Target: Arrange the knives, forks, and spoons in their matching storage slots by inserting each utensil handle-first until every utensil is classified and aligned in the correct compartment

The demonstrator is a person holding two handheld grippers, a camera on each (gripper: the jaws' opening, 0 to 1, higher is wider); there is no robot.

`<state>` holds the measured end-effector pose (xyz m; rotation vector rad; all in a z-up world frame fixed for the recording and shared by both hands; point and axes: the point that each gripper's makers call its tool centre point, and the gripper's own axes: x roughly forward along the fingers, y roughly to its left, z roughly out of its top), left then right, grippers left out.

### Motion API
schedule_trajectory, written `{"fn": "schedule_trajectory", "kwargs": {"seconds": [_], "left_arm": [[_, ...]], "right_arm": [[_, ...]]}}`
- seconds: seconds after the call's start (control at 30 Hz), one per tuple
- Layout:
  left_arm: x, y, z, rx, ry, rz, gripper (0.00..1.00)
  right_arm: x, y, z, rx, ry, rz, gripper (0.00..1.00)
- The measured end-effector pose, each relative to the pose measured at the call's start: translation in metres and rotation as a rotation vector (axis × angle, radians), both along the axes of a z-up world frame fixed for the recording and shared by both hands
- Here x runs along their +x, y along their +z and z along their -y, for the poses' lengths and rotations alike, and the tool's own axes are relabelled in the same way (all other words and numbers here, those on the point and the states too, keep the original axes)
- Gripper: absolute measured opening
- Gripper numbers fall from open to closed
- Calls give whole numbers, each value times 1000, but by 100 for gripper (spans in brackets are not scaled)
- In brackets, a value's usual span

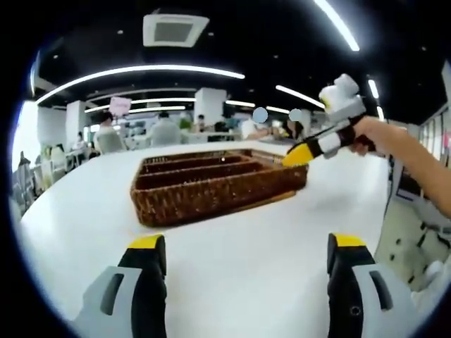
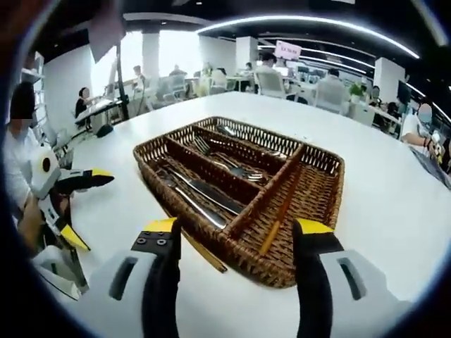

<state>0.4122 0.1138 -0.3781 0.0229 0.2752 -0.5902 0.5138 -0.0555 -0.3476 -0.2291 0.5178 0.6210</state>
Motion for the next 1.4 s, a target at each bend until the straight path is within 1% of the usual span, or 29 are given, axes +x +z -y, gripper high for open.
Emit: {"fn": "schedule_trajectory", "kwargs": {"seconds": [0.17,0.27,0.33,0.37,0.43,0.47,0.5,0.57,0.67,0.83,0.87,0.93,0.97,1.0,1.07,1.1,1.13,1.17,1.23,1.27,1.3,1.37,1.4], "left_arm": [[0,0,1,3,-2,-4,97],[0,1,3,-3,-4,0,97],[0,1,3,-8,-3,-3,97],[1,1,3,-10,-3,-4,97],[1,0,3,-11,-2,-8,98],[1,0,2,-9,0,-8,98],[1,0,1,-6,2,-9,98],[2,1,0,-11,9,-4,98],[1,1,2,-25,4,-12,98],[-1,-1,4,-14,-7,-12,99],[-1,0,5,-18,-12,-10,99],[-2,0,5,-15,-11,-10,99],[-2,0,5,-10,-11,-11,99],[-3,0,5,-8,-13,-10,99],[-3,0,5,-10,-12,-10,99],[-3,1,5,-13,-13,-10,99],[-4,1,5,-14,-13,-10,99],[-4,2,4,-14,-11,-8,99],[-5,4,3,-12,-9,-5,99],[-5,4,2,-13,-7,-4,99],[-6,5,1,-13,-6,-3,99],[-7,6,-1,-13,-3,-3,99],[-7,6,-1,-12,-2,-3,99]], "right_arm": [[0,-2,5,-5,6,27,76],[0,1,5,-1,23,76,79],[-4,2,4,2,37,95,81],[-5,3,2,5,52,115,81],[-7,2,5,7,39,113,79],[-9,2,5,-7,58,136,77],[-10,2,6,-11,59,150,76],[-16,0,8,-16,66,153,76],[-25,-3,8,-25,86,155,76],[-39,-6,3,-34,138,167,76],[-44,-3,-1,-37,165,203,76],[-49,-2,-4,-49,191,217,76],[-50,-3,-5,-49,195,212,76],[-51,-3,-5,-50,202,213,75],[-59,-1,-15,-57,276,244,70],[-61,-2,-17,-54,292,243,67],[-63,-5,-19,-44,304,224,64],[-64,-7,-21,-39,326,224,62],[-62,-13,-21,-28,330,210,54],[-64,-19,-21,-34,360,191,52],[-63,-20,-21,-36,356,189,51],[-66,-22,-22,-42,377,196,50],[-67,-23,-22,-34,379,175,50]]}}
